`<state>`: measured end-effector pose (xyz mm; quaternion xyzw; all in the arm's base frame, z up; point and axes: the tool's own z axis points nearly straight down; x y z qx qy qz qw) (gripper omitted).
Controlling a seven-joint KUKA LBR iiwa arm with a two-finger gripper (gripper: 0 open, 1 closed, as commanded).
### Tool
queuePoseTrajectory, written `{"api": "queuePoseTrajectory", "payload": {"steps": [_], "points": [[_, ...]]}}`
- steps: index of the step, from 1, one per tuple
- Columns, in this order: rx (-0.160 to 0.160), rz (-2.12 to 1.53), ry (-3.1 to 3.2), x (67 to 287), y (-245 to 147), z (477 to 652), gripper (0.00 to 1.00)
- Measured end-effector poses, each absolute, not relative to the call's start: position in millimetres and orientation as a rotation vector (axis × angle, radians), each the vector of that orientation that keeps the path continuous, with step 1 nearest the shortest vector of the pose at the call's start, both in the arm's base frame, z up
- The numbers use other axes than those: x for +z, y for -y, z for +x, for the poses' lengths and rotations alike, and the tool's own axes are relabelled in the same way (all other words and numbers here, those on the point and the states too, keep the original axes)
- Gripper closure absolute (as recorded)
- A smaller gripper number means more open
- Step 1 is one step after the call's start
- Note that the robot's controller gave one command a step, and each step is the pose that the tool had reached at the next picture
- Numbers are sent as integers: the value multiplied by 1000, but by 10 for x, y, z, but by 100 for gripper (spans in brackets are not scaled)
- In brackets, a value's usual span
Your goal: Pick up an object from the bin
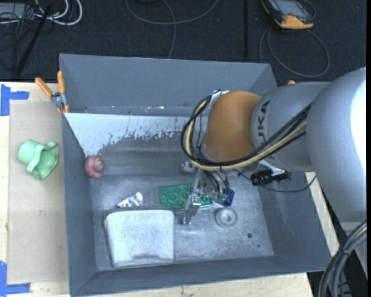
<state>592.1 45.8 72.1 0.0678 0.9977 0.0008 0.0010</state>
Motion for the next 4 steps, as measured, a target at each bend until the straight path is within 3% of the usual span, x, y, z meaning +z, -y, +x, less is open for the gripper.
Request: {"api": "queuePoseTrajectory", "payload": {"steps": [1, 2, 3, 4], "points": [[5, 215, -3125, 767, -461, 5951, 100], [2, 215, -3133, 788, -463, 5958, 100], [3, 213, -3128, 1459, -468, 5977, 100], [3, 213, -3132, 1607, -470, 5982, 100]]}}
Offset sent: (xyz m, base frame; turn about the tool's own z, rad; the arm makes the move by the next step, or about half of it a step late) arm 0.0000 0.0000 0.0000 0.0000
